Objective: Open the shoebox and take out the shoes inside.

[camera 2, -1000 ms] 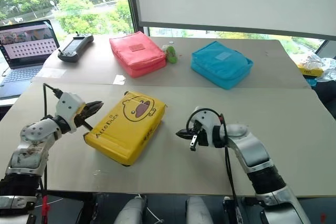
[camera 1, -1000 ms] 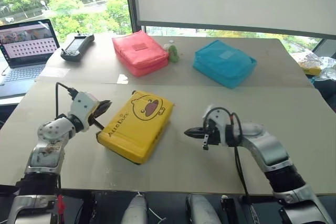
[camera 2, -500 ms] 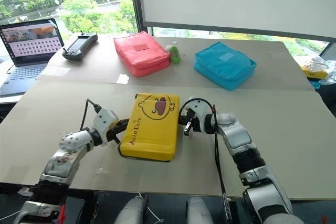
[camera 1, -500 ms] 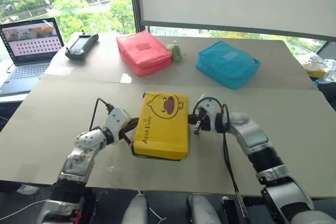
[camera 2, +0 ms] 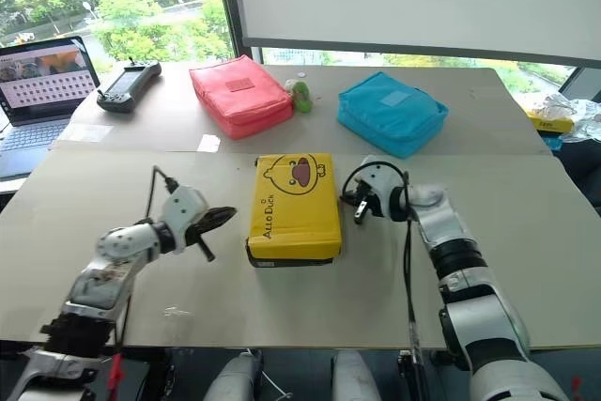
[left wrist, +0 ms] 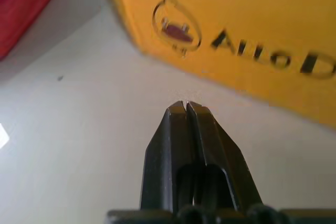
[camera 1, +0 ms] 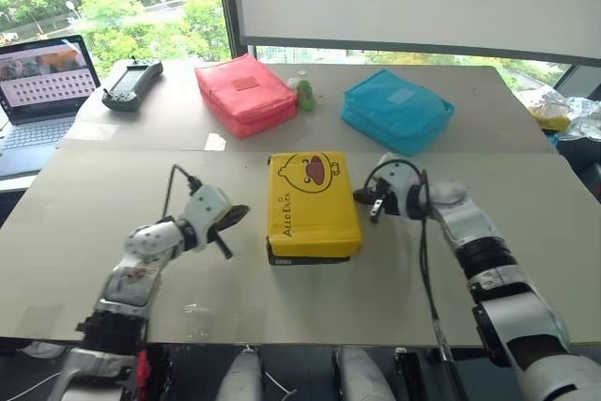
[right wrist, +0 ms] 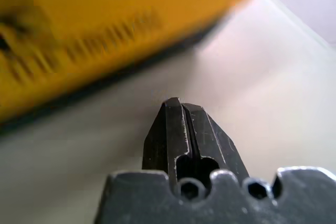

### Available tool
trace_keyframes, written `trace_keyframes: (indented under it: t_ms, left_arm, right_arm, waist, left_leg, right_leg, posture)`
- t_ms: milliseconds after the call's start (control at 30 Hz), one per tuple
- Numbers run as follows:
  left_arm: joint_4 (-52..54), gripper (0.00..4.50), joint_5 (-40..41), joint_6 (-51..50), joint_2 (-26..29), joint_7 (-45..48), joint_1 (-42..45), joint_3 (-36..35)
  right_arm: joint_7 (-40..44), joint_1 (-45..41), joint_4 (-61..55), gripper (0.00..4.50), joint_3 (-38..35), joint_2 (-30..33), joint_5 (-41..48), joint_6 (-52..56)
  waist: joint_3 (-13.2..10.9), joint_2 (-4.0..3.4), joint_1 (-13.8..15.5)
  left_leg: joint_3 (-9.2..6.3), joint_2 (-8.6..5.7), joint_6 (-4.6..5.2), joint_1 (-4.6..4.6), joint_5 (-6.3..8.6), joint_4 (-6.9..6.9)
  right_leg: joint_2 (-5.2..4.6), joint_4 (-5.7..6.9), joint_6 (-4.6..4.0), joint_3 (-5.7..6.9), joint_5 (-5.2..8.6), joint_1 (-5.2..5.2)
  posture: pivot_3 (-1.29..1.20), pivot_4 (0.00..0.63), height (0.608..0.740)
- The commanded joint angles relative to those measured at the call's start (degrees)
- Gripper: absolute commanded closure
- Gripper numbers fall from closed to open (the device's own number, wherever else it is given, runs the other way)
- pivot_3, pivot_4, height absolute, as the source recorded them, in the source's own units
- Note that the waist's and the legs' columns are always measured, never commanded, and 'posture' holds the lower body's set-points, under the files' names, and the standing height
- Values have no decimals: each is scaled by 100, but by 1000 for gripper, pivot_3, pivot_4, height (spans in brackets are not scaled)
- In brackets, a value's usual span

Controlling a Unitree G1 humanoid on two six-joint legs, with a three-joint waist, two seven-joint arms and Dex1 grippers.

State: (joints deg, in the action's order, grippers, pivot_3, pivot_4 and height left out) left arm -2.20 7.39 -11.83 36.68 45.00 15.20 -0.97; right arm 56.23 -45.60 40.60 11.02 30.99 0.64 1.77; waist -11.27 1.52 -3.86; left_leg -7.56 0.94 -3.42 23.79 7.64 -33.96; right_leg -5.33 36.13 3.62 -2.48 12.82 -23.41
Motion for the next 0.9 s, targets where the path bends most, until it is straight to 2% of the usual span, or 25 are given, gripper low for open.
trace_keyframes:
  t_ms: [33, 233, 367, 500, 633, 767, 833, 867, 900]
  left_arm:
    - [439, 4433, 330, -248, 340, 232, -23, -392]
    - [1199, 4433, 1013, -1101, 996, 801, -429, -917]
    - [1596, 4433, 1480, -1637, 1447, 976, -677, -1572]
    - [1885, 4433, 2000, -2251, 1890, 1156, -991, -2586]
    - [1988, 4433, 2273, -2570, 2080, 1088, -1043, -3163]
    - [2206, 3532, 2738, -3052, 2219, 1122, -1066, -3728]
    - [2285, 2773, 2894, -3238, 2321, 1169, -1096, -3976]
    - [2280, 2465, 3069, -3419, 2430, 1220, -1044, -4252]
    - [2256, 1969, 3300, -3624, 2536, 1274, -956, -4541]
  right_arm:
    - [703, 233, -259, 4500, 100, 154, 53, -43]
    - [1599, 488, -1363, 4500, -83, -83, 912, 1005]
    - [1705, 419, -1821, 4500, -252, -251, 1307, 1551]
    - [1857, 63, -2267, 4500, -475, -279, 1814, 2111]
    - [1771, -344, -2633, 4500, -726, -434, 2310, 2584]
    - [1609, -738, -3093, 4500, -870, -783, 2860, 3112]
    - [1508, -841, -3230, 4500, -792, -946, 2895, 3165]
    - [1324, -973, -3269, 4500, -678, -1182, 2867, 3196]
    - [1113, -1094, -3265, 4500, -529, -1427, 2747, 3141]
  waist:
    - [0, 1, 20]
    - [0, -1, -39]
    - [-2, -3, -66]
    - [-3, -3, -34]
    - [-3, -4, -20]
    - [-3, -4, -27]
    - [-3, -4, -22]
    - [-3, -4, -22]
    - [-3, -3, -26]
  left_leg:
    - [0, 0, 0, 0, 0, 0]
    - [1, 4, -1, -6, 1, 3]
    - [1, 11, 0, 0, 0, 8]
    - [4, 11, -3, 6, -1, 3]
    - [8, 14, -4, 21, -2, 7]
    - [8, 17, -4, 24, -2, 9]
    - [8, 17, -4, 26, -2, 8]
    - [8, 17, -4, 26, -2, 8]
    - [8, 17, -4, 27, -2, 7]
  right_leg:
    - [0, 1, 0, 1, 0, 1]
    - [0, -2, -1, 0, 2, 7]
    - [8, 21, -9, -2, 5, -18]
    - [4, 48, -21, -3, 14, -44]
    - [8, 80, -35, -6, 24, -78]
    - [12, 81, -37, -6, 25, -83]
    - [11, 81, -36, -6, 26, -83]
    - [11, 81, -36, -6, 26, -83]
    - [11, 82, -36, -6, 26, -85]
  posture:
    - [0, 150, 737]
    - [0, 150, 737]
    - [0, 150, 737]
    - [0, 150, 737]
    - [0, 150, 737]
    - [0, 150, 737]
    - [0, 150, 737]
    - [0, 150, 737]
    - [0, 150, 737]
